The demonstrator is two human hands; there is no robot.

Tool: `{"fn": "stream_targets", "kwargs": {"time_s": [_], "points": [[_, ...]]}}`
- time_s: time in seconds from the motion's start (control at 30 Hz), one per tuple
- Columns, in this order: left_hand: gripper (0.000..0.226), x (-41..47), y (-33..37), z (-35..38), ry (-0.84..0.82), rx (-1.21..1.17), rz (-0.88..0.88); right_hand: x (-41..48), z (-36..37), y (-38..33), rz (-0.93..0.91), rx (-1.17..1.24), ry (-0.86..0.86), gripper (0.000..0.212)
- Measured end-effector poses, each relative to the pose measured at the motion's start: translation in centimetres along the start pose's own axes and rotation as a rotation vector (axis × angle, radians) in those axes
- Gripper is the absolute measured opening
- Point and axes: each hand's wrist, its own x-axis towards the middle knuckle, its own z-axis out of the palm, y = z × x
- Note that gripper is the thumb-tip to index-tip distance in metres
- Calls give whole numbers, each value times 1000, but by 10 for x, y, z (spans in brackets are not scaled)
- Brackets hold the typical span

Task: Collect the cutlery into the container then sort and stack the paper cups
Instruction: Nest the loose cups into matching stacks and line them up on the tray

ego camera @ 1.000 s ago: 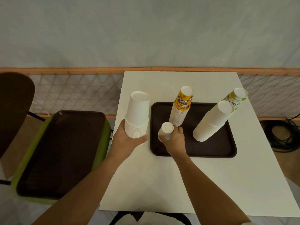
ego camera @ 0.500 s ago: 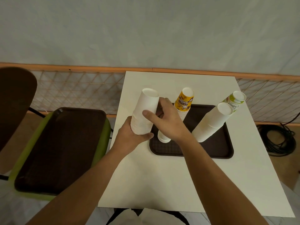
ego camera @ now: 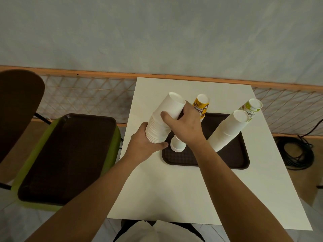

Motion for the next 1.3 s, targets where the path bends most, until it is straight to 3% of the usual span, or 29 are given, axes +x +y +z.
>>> {"fn": "stream_targets", "kwargs": {"time_s": [0.23,0.5,0.67,0.77,0.9,1.13,1.3], "points": [[87,0,3,2,18,73,5,0,-15,-2,62,153,188,34],[84,-1,-2,6,34,19,-14,-1,-36,18,381,719,404,35],[82,0,-7,7,45,-27,-33,-14,-36,51,489,946,461,11],[83,1,-10,9,48,-36,-36,-21,-32,72,555,873,533,26],[83,2,-11,12,34,-44,-42,-23,-21,99,582,679,587,27],[85,4,-16,22,6,-41,-43,-20,5,128,375,174,398,57],[83,5,-21,22,8,-22,-58,-17,14,133,296,67,352,65]]}}
